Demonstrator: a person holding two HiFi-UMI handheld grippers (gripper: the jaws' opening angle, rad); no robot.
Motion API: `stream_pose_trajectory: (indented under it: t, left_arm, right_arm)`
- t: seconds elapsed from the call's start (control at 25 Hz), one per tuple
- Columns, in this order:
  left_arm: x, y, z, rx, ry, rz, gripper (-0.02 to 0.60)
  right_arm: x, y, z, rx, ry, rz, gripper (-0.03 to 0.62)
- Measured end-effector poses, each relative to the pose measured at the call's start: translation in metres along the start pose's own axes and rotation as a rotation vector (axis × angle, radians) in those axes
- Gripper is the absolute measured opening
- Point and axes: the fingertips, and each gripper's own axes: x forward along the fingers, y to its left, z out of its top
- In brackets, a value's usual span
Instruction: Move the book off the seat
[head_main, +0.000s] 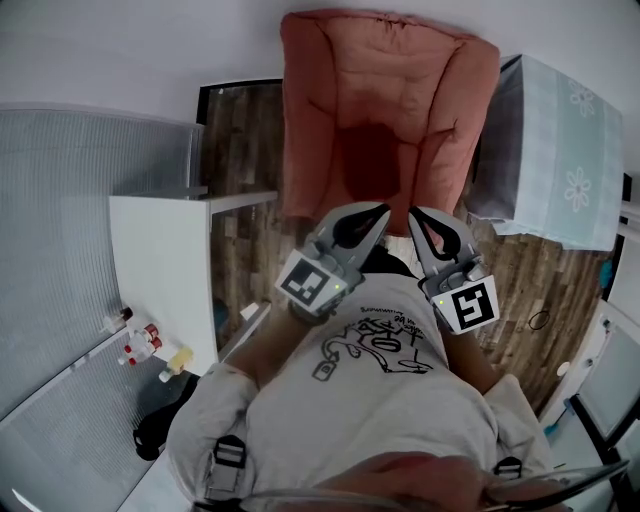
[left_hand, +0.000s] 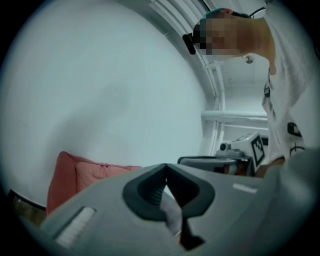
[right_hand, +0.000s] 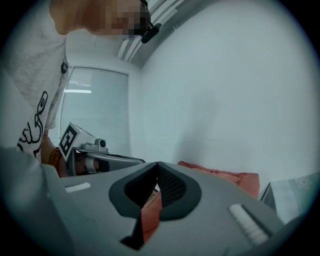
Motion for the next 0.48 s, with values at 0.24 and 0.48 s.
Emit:
stream_pose_trajectory:
  t: [0.24,0.48]
  left_arm:
    - [-0.003,0.038,-0.009,-0.008,0.02,-0.005,0.003]
    - [-0.008,0.066,-0.027,-0.022,0.042,-0.032,0.003]
  right_arm:
    - [0.032,-0.004,-0.022,0.019,0.043,-0.025,0.006]
    - [0.058,-0.003,-0.042,0.041,0.062,-0.042,0.006]
